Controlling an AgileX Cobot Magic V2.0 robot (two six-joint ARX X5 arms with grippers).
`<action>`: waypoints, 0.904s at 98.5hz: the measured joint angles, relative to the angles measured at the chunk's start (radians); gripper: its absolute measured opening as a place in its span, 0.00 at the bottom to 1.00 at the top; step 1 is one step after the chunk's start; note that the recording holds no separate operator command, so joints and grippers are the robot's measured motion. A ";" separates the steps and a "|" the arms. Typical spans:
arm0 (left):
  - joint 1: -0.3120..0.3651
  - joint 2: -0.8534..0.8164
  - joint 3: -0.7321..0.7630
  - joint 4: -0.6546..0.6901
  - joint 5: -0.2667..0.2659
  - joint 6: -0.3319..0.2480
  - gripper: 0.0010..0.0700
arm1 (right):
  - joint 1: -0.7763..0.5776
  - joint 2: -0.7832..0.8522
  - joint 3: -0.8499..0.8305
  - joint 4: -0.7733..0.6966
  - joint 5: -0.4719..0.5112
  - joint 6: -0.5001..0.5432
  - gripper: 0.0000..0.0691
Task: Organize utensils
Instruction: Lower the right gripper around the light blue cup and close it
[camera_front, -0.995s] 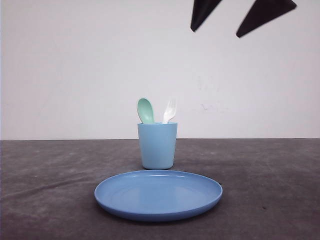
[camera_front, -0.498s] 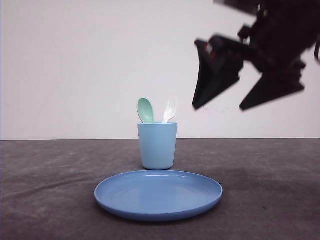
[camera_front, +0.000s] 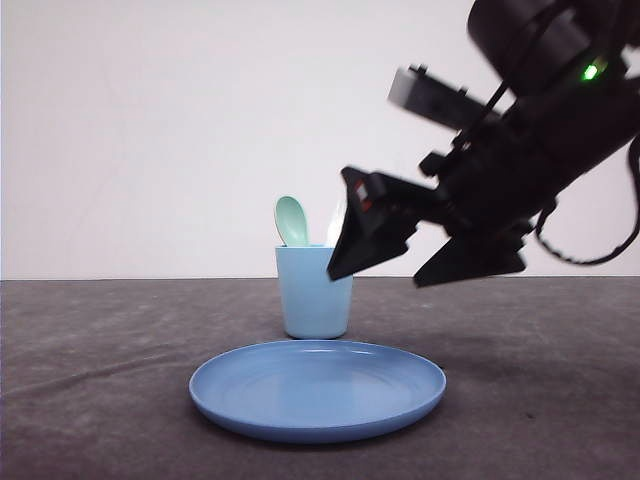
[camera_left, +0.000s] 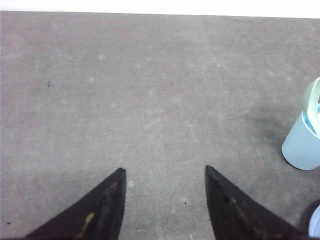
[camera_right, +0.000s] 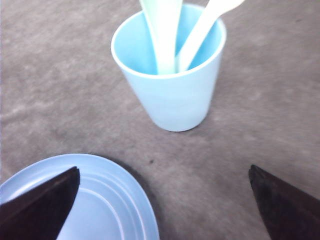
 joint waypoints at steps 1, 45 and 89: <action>0.000 0.000 0.000 0.000 0.000 0.000 0.42 | 0.000 0.007 0.004 0.001 -0.002 0.000 0.99; 0.000 0.000 0.000 0.000 0.000 0.000 0.42 | -0.003 0.233 0.213 0.006 -0.019 -0.031 0.99; 0.000 0.000 0.000 0.000 0.000 0.000 0.42 | -0.006 0.407 0.447 -0.076 -0.026 -0.051 0.99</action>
